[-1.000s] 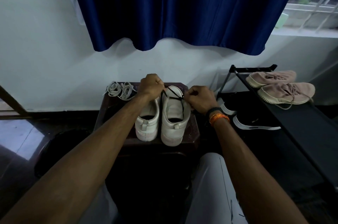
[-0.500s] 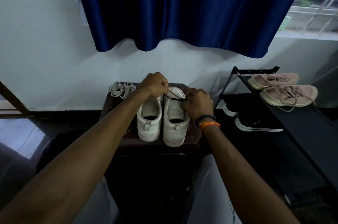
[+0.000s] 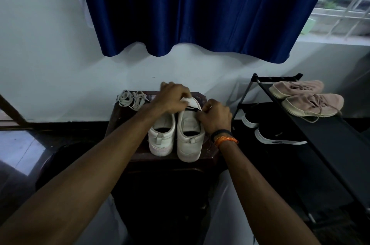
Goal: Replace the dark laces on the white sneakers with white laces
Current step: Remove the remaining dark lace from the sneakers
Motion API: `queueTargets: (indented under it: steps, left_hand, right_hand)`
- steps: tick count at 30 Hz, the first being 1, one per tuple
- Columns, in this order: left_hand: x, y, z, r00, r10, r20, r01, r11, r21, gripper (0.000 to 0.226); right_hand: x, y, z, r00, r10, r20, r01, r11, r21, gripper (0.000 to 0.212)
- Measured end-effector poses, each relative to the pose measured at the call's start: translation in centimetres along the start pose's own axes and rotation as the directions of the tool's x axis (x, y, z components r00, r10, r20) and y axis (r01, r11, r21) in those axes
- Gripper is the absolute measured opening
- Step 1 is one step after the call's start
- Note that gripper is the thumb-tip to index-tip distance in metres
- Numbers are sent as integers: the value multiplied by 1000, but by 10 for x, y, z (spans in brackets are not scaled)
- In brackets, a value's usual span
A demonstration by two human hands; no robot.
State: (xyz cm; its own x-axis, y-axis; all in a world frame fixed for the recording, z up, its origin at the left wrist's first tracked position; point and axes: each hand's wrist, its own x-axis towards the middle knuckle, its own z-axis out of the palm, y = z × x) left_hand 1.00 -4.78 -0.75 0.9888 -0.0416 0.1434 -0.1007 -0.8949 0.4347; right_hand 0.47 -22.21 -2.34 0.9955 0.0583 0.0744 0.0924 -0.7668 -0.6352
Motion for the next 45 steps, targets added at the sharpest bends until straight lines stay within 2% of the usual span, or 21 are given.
queueTargets:
  steps: [2, 3, 10, 13, 15, 17, 21, 23, 24, 26, 27, 29, 31, 33, 36, 39, 41, 43, 45]
  left_hand:
    - [4, 8, 8, 988, 99, 118, -110, 990, 92, 27]
    - [5, 12, 10, 984, 120, 129, -137, 982, 127, 26]
    - [16, 25, 18, 997, 48, 63, -62, 966, 252, 9]
    - [15, 24, 13, 998, 20, 66, -41, 944, 327, 12]
    - [13, 17, 1, 999, -38, 2, 34, 930, 367, 7]
    - [12, 2, -16, 983, -133, -129, 174, 897, 406, 11]
    - [1, -38, -48, 857, -338, -389, 472, 816, 332, 14]
    - [-3, -49, -56, 816, -436, -380, 554, 779, 294, 19]
    - [-3, -50, -57, 816, -465, -345, 566, 765, 307, 22]
    - [-1, -43, -53, 865, -434, -252, 500, 793, 348, 28]
    - [1, -36, -48, 906, -370, -204, 419, 847, 326, 30]
    - [4, -19, -35, 976, -200, -88, 211, 966, 150, 33]
    - [5, -2, -20, 998, -27, 61, 26, 1000, 15, 26]
    - [6, 10, -4, 983, 62, 172, -72, 996, 48, 19]
    - [10, 22, 9, 980, 90, 178, -112, 987, 117, 18]
    - [14, 28, 11, 986, 96, 140, -125, 967, 220, 6]
    - [14, 27, 10, 991, 71, 110, -100, 952, 291, 11]
    - [13, 21, 6, 997, 36, 70, -58, 938, 342, 6]
    - [12, 12, 1, 998, 25, 53, -39, 952, 303, 7]
  right_hand:
    - [0, -1, 0, 1000, 4, -1, -4, 1000, 6, 13]
    - [0, -1, 0, 1000, 0, -1, 0, 1000, 2, 14]
    - [-3, -3, 6, 999, -25, -47, 23, 998, -59, 15]
    - [-4, -4, 6, 998, -9, -58, 5, 998, -66, 16]
    - [-4, -5, 5, 998, -2, -56, -2, 998, -70, 17]
    - [-5, -5, 5, 999, 7, -51, -10, 998, -56, 15]
    - [-5, -5, 6, 998, 37, -44, -38, 999, -10, 14]
    - [-7, -4, 5, 998, 34, -44, -34, 999, 3, 13]
    - [-7, -4, 5, 999, 31, -42, -31, 999, 6, 13]
    - [-8, -5, 4, 999, 29, -37, -29, 1000, 9, 13]
    - [-8, -5, 4, 999, 31, -37, -31, 999, 13, 13]
    - [-9, -5, 3, 999, 36, -41, -35, 999, 22, 12]
    - [-9, -6, 3, 998, 37, -44, -37, 999, 14, 13]
    - [-9, -5, 2, 999, 32, -44, -31, 999, 7, 14]
    - [-7, -5, 3, 999, 26, -42, -26, 1000, 9, 15]
    - [-6, -5, 4, 999, 29, -38, -29, 1000, 3, 16]
    - [-6, -5, 5, 998, 36, -42, -36, 999, -1, 17]
    - [-5, -4, 5, 998, 40, -42, -40, 999, -5, 18]
    - [-5, -5, 6, 999, 33, -41, -33, 999, -10, 18]
